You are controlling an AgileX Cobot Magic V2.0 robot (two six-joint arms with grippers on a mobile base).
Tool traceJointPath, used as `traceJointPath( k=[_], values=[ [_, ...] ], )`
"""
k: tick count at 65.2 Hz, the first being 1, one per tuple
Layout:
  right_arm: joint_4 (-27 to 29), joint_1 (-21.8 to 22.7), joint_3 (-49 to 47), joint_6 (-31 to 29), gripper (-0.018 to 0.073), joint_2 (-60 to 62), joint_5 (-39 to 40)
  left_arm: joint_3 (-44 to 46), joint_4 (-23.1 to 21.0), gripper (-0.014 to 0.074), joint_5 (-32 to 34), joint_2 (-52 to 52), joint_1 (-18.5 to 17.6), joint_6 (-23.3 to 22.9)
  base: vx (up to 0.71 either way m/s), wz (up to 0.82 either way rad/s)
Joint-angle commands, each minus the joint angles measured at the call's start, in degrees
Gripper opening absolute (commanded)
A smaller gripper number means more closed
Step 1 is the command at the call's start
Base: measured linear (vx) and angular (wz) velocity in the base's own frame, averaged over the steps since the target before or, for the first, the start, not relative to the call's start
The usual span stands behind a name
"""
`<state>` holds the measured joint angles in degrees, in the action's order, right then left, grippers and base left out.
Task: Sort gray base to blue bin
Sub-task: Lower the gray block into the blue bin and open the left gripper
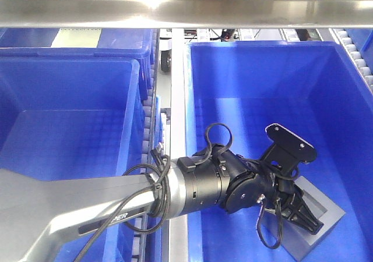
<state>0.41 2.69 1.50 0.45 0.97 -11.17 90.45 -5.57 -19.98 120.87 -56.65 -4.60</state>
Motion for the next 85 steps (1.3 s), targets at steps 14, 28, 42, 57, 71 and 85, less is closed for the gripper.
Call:
traceJointPath(
  k=[14,28,42,57,71,85],
  values=[
    [-0.4,0.0,0.2,-0.5,-0.0005,0.0,2.7,1.8,3.5,0.0551,2.5,-7.8,-0.1,-0.8,0.0,0.0],
    [-0.4,0.0,0.2,-0.5,-0.0005,0.0,2.7,0.0,3.8,0.0558,0.2,-12.3,-0.1,-1.7,0.0,0.0],
    [-0.4,0.0,0.2,-0.5,-0.0005,0.0,2.7,-11.4,3.9,0.0172,7.2,-21.5,-0.2,-1.7,0.0,0.0],
    [-0.4,0.0,0.2,-0.5,-0.0005,0.0,2.7,-23.9,3.9,-0.0008,11.3,-32.8,-0.2,-1.7,0.0,0.0],
    [-0.4,0.0,0.2,-0.5,-0.0005,0.0,2.7,-35.1,3.6,-0.0008,14.7,-44.0,-0.2,-1.9,0.0,0.0],
    [-0.4,0.0,0.2,-0.5,-0.0005,0.0,2.7,-46.0,3.5,-0.0008,14.9,-58.5,-0.2,-1.9,0.0,0.0]
  ],
)
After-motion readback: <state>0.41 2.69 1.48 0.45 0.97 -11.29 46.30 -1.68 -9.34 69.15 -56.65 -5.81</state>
